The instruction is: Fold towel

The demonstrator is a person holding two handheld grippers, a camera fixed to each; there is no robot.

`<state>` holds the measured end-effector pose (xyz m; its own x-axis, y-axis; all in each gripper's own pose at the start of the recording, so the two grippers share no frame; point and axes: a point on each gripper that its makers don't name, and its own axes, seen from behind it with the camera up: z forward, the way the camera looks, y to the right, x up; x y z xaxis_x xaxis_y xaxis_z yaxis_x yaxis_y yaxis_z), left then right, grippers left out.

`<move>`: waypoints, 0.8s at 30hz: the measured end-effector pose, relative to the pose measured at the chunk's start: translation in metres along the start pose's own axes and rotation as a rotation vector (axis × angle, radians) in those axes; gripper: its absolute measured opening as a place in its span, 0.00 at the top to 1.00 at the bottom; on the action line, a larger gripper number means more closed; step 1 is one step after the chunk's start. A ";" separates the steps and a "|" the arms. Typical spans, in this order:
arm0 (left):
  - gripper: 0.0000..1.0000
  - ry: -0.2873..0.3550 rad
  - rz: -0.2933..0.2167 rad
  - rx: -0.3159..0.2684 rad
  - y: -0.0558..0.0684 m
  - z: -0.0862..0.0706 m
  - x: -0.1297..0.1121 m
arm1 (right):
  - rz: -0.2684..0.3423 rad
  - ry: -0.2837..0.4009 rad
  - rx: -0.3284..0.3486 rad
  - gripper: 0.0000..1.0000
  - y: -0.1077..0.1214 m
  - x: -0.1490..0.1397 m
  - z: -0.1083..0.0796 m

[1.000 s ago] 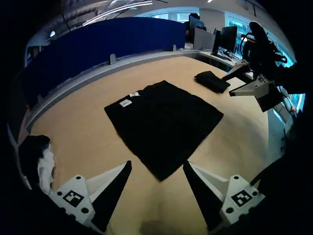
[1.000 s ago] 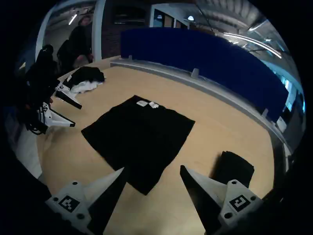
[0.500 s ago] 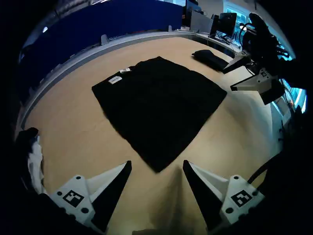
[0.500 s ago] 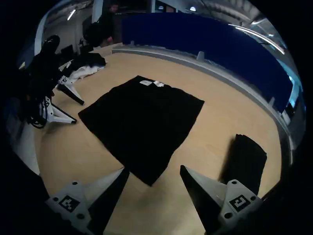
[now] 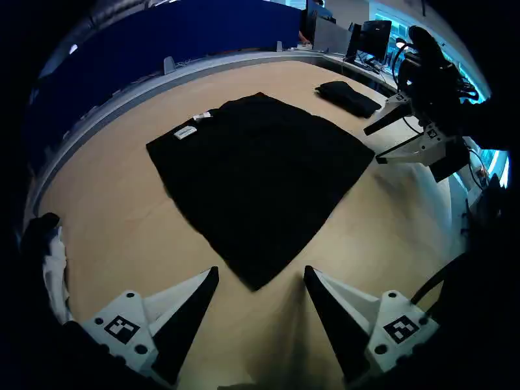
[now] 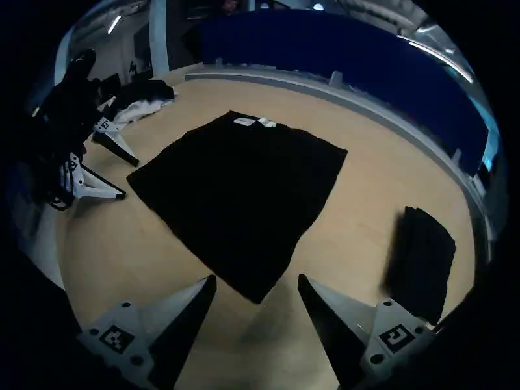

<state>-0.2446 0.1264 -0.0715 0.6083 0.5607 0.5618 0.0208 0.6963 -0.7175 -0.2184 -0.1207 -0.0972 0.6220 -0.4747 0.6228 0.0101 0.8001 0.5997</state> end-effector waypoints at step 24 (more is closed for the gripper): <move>0.41 -0.030 -0.014 0.055 -0.007 -0.001 -0.002 | 0.011 -0.020 0.004 0.55 -0.004 -0.015 0.008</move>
<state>-0.2453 0.1202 -0.0679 0.5842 0.5630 0.5846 -0.0145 0.7274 -0.6861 -0.2341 -0.1193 -0.1050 0.6065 -0.4727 0.6393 0.0002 0.8041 0.5944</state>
